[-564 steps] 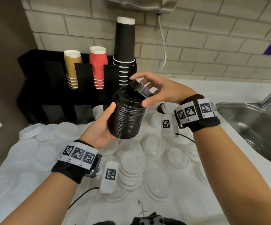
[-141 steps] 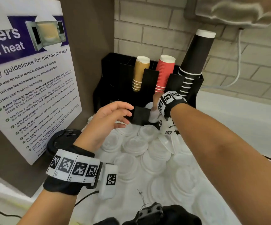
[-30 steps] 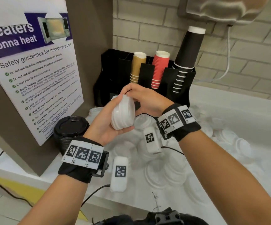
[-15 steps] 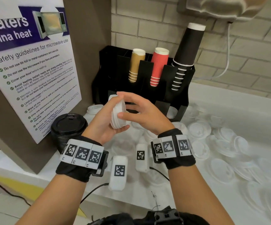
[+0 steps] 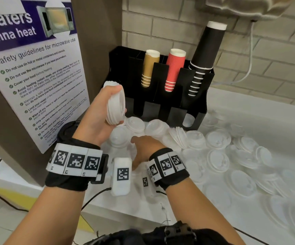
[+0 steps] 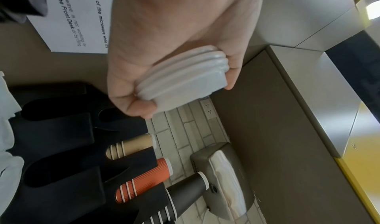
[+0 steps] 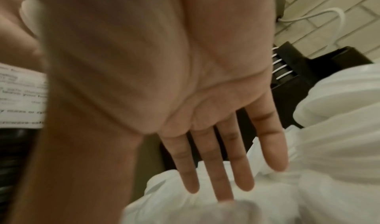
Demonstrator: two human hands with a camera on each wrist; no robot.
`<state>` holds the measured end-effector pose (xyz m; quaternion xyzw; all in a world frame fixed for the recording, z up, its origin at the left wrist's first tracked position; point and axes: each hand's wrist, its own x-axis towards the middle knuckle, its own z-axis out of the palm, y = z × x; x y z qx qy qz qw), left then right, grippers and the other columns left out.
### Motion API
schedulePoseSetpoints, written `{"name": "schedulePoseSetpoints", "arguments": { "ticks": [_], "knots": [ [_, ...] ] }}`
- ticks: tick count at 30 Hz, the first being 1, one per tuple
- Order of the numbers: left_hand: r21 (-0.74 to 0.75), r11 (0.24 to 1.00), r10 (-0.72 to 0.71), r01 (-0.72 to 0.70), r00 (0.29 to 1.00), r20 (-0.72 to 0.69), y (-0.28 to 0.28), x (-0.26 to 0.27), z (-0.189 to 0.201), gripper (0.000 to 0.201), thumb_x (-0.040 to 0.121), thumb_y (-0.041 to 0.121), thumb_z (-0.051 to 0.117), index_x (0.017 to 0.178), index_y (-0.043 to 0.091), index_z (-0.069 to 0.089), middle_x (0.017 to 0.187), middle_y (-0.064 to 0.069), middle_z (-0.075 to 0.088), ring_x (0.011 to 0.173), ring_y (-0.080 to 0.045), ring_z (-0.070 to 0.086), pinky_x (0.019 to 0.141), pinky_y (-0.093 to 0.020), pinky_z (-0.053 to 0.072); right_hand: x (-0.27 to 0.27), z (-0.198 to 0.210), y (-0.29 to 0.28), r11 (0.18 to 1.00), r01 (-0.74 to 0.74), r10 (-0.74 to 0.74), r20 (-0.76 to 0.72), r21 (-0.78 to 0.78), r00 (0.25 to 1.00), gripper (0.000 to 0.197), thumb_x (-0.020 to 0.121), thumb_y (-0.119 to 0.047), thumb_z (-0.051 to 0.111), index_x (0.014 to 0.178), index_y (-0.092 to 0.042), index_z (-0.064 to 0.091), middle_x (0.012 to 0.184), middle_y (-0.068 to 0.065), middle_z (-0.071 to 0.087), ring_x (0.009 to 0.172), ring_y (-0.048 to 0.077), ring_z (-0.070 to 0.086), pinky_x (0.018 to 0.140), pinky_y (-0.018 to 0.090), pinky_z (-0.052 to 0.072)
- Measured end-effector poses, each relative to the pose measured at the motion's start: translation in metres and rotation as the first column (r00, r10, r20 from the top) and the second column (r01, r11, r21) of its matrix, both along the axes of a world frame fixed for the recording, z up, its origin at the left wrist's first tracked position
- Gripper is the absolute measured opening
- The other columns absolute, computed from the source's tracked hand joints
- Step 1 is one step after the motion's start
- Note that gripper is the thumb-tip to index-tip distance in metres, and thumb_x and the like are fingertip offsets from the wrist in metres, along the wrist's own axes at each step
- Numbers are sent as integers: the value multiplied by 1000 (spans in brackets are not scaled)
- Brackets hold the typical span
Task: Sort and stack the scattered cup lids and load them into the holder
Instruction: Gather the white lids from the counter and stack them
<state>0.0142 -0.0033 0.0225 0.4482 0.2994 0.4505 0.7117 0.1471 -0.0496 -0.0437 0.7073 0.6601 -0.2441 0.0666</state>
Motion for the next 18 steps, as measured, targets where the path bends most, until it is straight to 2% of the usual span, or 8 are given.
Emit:
{"name": "schedulePoseSetpoints", "arguments": {
  "ticks": [4, 7, 10, 12, 15, 18],
  "knots": [
    [2, 1000, 7, -7, 1000, 13, -1, -6, 1, 29, 72, 43, 64, 97, 29, 60, 88, 2, 54, 77, -18, 54, 57, -28, 41, 0, -1, 3, 1000, -10, 9, -40, -23, 999, 85, 71, -28, 81, 141, -19, 35, 130, 6, 50, 115, 26, 52, 95, 41, 48],
    [1, 1000, 21, -21, 999, 31, 0, -11, 2, 27, 72, 41, 63, 95, 28, 60, 84, 3, 55, 75, -17, 54, 57, -29, 40, 8, 9, 7, 995, 67, -59, -112, 70, 992, 83, 72, -33, 79, 141, -23, 34, 130, 6, 47, 113, 26, 52, 93, 40, 48],
    [4, 1000, 24, -24, 999, 42, 1, -13, 2, 26, 72, 40, 62, 94, 26, 59, 79, 4, 56, 73, -17, 55, 57, -29, 39, 15, 19, 14, 980, 103, -109, 26, 168, 994, 86, 75, -39, 76, 145, -21, 29, 139, 9, 40, 127, 31, 41, 102, 46, 41],
    [4, 1000, 18, -18, 999, 39, 0, -13, 2, 27, 72, 40, 62, 95, 26, 59, 81, 3, 56, 75, -17, 54, 58, -29, 39, 13, 22, 16, 981, 84, -103, 102, 176, 989, 83, 76, -39, 76, 145, -19, 32, 141, 10, 37, 130, 32, 37, 104, 46, 39],
    [-2, 1000, 5, -5, 999, 31, 0, -12, 2, 29, 72, 41, 62, 97, 28, 59, 89, 1, 54, 79, -19, 53, 60, -29, 40, 2, 21, 12, 998, 7, -10, 52, 55, 999, 68, 76, -38, 77, 132, -13, 47, 129, 8, 50, 114, 26, 51, 93, 37, 48],
    [-2, 1000, -9, 9, 1000, 22, 0, -10, 4, 33, 71, 43, 63, 101, 29, 60, 98, -1, 53, 83, -20, 53, 60, -30, 41, -10, 11, 6, 993, -63, 74, 106, -101, 992, 71, 75, -39, 79, 131, -9, 48, 124, 8, 57, 109, 24, 57, 85, 33, 49]
  ]
}}
